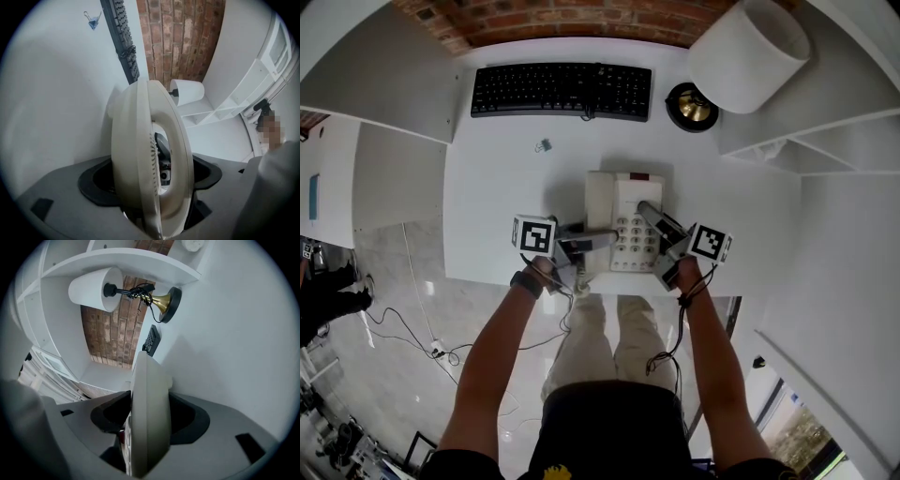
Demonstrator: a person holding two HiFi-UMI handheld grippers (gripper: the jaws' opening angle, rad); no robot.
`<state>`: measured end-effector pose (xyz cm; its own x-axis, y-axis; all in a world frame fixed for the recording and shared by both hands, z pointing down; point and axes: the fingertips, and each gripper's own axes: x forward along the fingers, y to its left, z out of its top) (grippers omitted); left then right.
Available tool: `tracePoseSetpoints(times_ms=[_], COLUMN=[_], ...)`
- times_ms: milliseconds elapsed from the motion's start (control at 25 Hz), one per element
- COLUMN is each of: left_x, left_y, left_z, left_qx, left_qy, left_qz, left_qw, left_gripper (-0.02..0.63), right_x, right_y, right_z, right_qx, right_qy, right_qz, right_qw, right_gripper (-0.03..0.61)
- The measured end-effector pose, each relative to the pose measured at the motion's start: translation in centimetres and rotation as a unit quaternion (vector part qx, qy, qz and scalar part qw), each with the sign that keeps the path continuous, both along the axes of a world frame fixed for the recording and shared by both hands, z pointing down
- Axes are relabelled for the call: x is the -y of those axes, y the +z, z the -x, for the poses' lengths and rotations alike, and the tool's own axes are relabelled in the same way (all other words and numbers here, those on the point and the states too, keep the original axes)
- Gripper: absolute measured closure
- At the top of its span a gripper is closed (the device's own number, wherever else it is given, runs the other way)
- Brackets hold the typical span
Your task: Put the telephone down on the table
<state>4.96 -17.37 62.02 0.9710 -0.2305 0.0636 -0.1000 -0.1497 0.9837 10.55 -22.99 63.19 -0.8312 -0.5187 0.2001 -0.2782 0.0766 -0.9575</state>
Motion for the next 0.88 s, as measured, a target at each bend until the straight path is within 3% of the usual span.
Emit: tracePoseSetpoints(times_ms=[80, 240, 360, 440, 560, 640, 720, 880], left_x=[-0.2, -0.2, -0.5, -0.6, -0.3, -0.2, -0.2, -0.5], left_y=[0.0, 0.3, 0.3, 0.3, 0.2, 0.2, 0.2, 0.3], left_z=[0.0, -0.2, -0.4, -0.5, -0.3, -0.3, -0.3, -0.8], left_qx=[-0.012, 0.001, -0.001, -0.006, -0.01, -0.016, -0.012, 0.01], left_qy=[0.002, 0.026, 0.029, 0.026, 0.031, 0.029, 0.028, 0.049], left_qz=[0.015, -0.01, 0.016, 0.027, 0.001, 0.001, 0.007, -0.003], left_qw=[0.9998, 0.9996, 0.9995, 0.9993, 0.9995, 0.9995, 0.9995, 0.9988], left_gripper=[0.186, 0.189, 0.189, 0.189, 0.189, 0.189, 0.189, 0.189], right_x=[-0.1, -0.1, -0.1, 0.0, -0.3, -0.4, -0.3, -0.5], right_y=[0.2, 0.6, 0.8, 0.6, 0.6, 0.8, 0.8, 1.0], right_z=[-0.1, -0.2, -0.3, -0.4, -1.3, -1.5, -1.4, -1.5], right_qx=[-0.007, -0.032, -0.04, -0.002, 0.079, 0.089, 0.066, -0.041], right_qy=[0.001, -0.02, -0.035, -0.027, 0.007, 0.017, 0.009, -0.032], right_qz=[0.002, 0.003, 0.014, 0.022, 0.048, 0.052, 0.047, 0.029], right_qw=[1.0, 0.999, 0.999, 0.999, 0.996, 0.995, 0.997, 0.998], right_gripper=[0.342, 0.336, 0.333, 0.34, 0.37, 0.371, 0.37, 0.337])
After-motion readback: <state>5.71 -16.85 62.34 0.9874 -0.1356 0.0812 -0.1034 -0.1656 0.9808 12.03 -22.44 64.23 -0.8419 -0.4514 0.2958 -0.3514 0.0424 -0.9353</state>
